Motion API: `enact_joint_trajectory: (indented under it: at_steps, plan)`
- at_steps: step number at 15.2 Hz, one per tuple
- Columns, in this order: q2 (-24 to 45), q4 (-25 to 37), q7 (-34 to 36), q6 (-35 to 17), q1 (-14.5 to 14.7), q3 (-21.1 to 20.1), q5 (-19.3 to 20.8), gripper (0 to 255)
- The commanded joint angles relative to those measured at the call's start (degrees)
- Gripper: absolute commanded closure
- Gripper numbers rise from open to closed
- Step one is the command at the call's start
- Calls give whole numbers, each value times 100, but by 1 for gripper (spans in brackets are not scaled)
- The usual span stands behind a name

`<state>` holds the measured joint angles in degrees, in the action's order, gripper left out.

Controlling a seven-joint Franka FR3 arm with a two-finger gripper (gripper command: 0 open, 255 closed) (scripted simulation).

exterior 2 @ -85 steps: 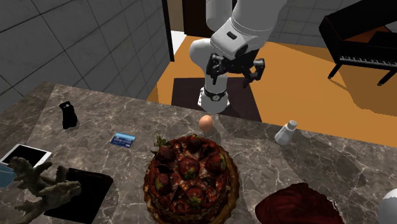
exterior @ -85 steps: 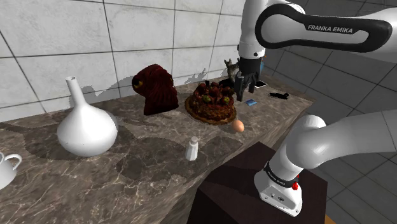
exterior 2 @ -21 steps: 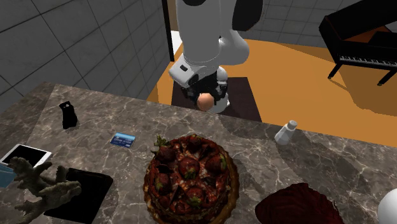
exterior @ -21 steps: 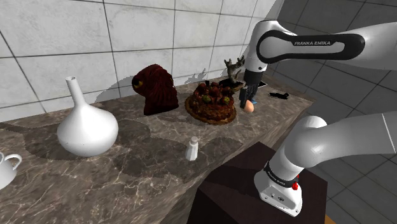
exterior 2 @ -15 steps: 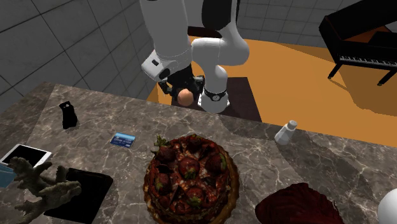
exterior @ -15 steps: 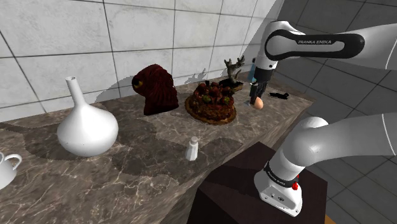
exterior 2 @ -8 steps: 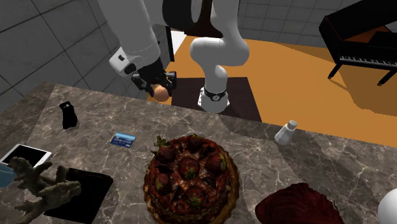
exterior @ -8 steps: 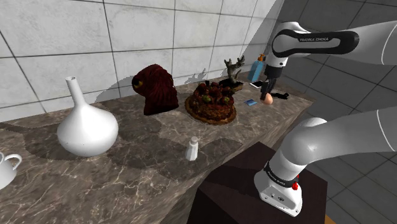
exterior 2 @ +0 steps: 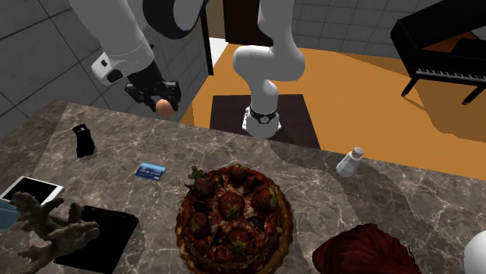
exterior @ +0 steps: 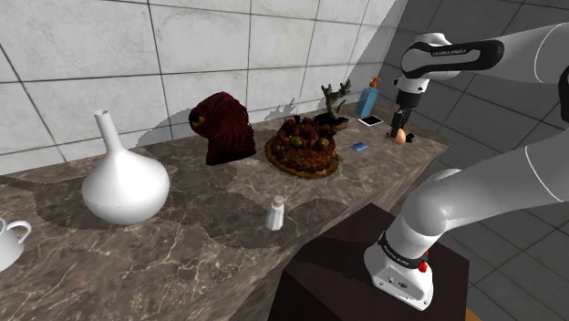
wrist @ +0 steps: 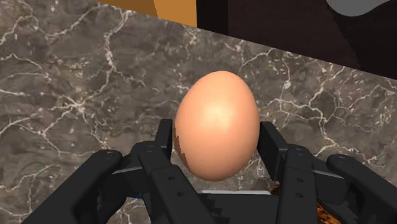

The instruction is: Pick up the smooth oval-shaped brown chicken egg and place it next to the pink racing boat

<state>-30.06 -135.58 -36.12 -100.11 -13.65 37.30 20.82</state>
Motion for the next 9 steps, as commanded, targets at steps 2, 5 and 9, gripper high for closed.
enact_joint_trajectory:
  at_steps: [2,5,9]
  plan:
    - [483,466,-511,-105,44,457,-11,255]
    - [1016,941,-1049,-220,121,931,-143,255]
    - [1920,1650,-1907,-373,255,1634,-595,255]
